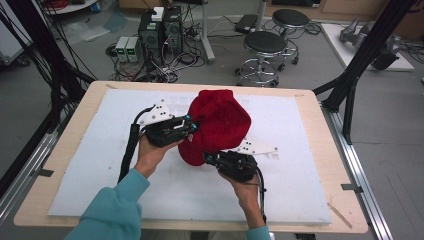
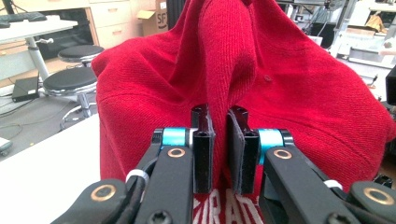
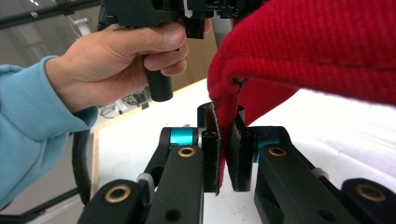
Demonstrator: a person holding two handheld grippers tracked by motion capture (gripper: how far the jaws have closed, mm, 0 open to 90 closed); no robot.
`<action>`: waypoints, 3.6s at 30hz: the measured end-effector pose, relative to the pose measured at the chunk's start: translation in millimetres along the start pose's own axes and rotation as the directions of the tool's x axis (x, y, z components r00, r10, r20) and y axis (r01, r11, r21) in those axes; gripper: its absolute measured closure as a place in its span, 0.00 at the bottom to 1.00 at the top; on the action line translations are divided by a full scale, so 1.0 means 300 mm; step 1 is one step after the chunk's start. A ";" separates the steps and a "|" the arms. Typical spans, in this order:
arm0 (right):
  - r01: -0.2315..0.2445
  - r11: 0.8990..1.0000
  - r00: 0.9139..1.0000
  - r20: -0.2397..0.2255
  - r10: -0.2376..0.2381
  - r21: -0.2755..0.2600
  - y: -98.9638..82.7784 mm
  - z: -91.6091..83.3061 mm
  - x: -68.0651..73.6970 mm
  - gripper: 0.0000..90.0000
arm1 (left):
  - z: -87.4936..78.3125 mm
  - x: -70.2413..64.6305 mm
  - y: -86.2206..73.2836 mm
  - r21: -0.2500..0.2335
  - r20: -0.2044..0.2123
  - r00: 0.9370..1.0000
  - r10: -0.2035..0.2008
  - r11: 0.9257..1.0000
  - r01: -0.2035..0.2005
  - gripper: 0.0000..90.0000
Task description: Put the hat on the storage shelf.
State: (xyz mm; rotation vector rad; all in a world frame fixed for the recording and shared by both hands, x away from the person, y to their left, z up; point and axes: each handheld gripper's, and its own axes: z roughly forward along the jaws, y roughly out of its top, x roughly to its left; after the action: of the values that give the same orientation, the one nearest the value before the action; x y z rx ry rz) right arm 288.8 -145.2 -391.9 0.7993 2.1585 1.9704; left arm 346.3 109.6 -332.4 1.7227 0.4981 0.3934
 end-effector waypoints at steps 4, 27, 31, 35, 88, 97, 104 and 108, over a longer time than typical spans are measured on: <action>0.031 0.999 0.999 0.018 -0.032 0.016 0.008 0.001 0.007 0.95 | -0.001 0.001 0.000 0.002 -0.006 1.000 0.003 1.000 -0.003 0.83; 0.129 0.991 0.967 0.217 -0.135 0.041 0.111 -0.068 -0.050 0.95 | -0.117 0.081 -0.071 0.098 -0.131 0.991 -0.034 0.994 0.047 0.16; 0.144 0.989 0.955 0.255 -0.149 0.038 0.136 -0.086 -0.074 0.95 | -0.163 0.092 -0.112 0.116 -0.155 0.988 0.003 0.993 0.015 0.17; 0.152 0.987 0.940 0.301 -0.160 0.051 0.167 -0.101 -0.113 0.95 | -0.210 0.108 -0.175 0.132 -0.169 0.986 0.001 0.991 0.021 0.17; 0.105 0.971 0.853 0.482 -0.199 0.216 0.201 0.042 -0.436 0.95 | -0.596 0.156 -0.516 0.050 -0.344 0.937 -0.057 0.996 0.079 0.17; 0.058 0.975 0.857 0.490 -0.158 0.214 0.186 0.052 -0.449 0.94 | -0.596 0.155 -0.517 0.054 -0.342 0.938 -0.048 0.996 0.071 0.17; 0.042 0.977 0.844 0.516 -0.145 0.207 0.188 0.042 -0.447 0.78 | -0.596 0.152 -0.517 0.052 -0.341 0.939 -0.046 0.996 0.068 0.17; 0.030 0.980 0.845 0.518 -0.131 0.198 0.184 0.019 -0.445 0.63 | -0.595 0.153 -0.517 0.055 -0.344 0.938 -0.047 0.996 0.070 0.17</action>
State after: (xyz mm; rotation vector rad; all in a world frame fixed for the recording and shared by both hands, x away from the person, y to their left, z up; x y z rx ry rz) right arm 422.1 -198.9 -375.3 1.1027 1.9995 1.3089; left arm 275.6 308.8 -448.0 1.7047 0.8214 0.6464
